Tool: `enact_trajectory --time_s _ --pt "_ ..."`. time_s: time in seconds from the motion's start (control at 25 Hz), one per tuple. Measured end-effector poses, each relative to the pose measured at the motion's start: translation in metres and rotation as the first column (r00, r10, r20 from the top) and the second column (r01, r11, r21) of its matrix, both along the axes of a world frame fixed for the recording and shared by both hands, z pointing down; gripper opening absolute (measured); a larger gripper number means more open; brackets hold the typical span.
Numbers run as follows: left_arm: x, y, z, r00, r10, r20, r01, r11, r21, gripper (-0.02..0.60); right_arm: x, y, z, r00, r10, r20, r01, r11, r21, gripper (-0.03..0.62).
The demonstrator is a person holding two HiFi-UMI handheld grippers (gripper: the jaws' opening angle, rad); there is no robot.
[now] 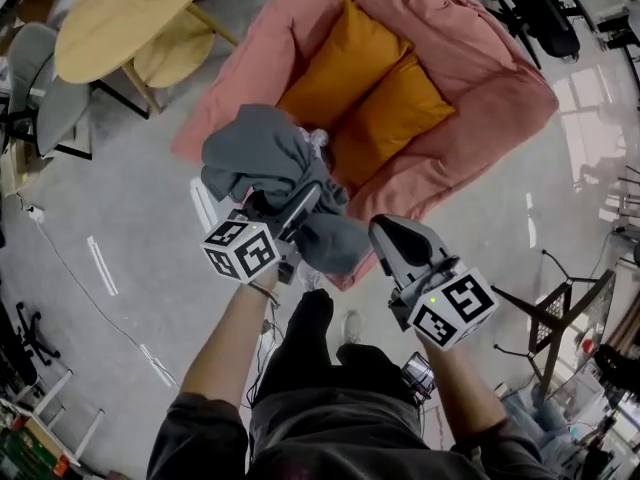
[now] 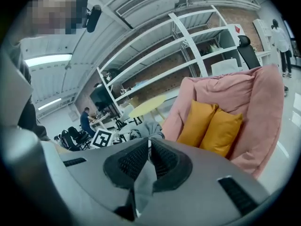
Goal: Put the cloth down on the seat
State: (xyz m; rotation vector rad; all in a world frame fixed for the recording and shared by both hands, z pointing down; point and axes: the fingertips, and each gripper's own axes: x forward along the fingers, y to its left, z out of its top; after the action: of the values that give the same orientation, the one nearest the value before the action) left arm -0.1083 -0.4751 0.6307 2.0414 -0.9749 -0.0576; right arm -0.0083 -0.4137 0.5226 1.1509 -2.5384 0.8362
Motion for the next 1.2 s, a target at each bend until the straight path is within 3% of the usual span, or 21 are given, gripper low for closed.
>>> enact_trajectory --time_s 0.48,0.76,0.88,1.2 --pt "0.013 -0.047 0.146 0.998 -0.014 0.056 0.024 0.982 -0.188 0.322 -0.001 -0.032 0.074 1.000 0.031 0.000 -0.031 0.996 -0.079 0.017" --pt "0.014 -0.046 0.225 0.990 0.039 0.134 0.012 0.931 -0.364 0.372 0.005 -0.031 0.099 0.999 0.043 -0.010 -0.044 0.991 -0.127 0.017" --pt "0.015 -0.038 0.232 0.988 0.057 0.145 0.003 0.924 -0.383 0.391 0.004 -0.035 0.104 0.999 0.046 -0.008 -0.047 0.990 -0.135 0.017" --pt "-0.002 -0.011 0.194 0.982 0.071 0.174 -0.008 0.941 -0.338 0.403 -0.009 -0.039 0.084 0.999 0.040 0.006 -0.039 0.993 -0.113 0.017"
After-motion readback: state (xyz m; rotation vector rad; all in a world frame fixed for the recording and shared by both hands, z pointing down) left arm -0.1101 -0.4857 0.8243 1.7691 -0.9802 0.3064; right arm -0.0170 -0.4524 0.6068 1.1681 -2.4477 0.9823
